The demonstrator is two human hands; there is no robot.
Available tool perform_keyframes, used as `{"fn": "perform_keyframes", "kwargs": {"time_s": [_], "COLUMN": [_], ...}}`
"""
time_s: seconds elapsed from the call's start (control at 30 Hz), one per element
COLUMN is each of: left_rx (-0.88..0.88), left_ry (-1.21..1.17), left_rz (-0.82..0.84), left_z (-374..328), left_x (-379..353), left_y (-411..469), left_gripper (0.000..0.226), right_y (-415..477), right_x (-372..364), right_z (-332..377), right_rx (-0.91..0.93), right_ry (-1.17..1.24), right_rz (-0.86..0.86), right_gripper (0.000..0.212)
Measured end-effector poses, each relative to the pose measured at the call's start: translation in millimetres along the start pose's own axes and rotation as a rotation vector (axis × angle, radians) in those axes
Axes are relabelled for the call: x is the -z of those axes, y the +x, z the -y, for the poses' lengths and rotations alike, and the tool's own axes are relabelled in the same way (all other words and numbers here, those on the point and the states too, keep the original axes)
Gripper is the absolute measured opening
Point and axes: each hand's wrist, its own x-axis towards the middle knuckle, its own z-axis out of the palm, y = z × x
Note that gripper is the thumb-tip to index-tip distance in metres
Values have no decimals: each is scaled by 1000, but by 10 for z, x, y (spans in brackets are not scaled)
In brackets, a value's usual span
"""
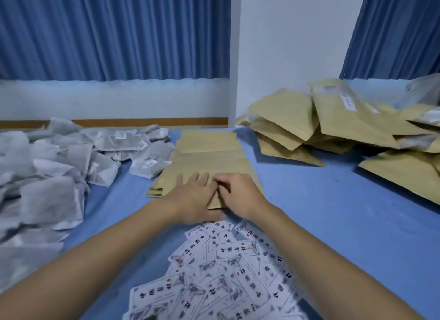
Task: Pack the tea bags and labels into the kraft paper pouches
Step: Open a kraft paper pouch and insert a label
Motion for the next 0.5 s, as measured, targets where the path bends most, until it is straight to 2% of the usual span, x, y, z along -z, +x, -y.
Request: {"fn": "perform_keyframes", "kwargs": {"time_s": [0.17, 0.27, 0.37, 0.5], "left_rx": [-42, -97, -129, -173], "left_ry": [112, 291, 313, 248], "left_rz": [-103, -175, -158, -134], "left_z": [208, 253, 303, 366], "left_x": [-122, -171, -179, -131], "left_y": [-197, -297, -370, -437], "left_gripper": [67, 55, 43, 39], "right_y": [-148, -170, -189, -178], "right_x": [-137, -168, -149, -131], "right_z": [182, 226, 233, 217], "right_rx": [67, 104, 135, 149], "right_ry": [-40, -180, -302, -507], "right_rz": [52, 133, 225, 242], "right_gripper": [14, 27, 46, 36]}}
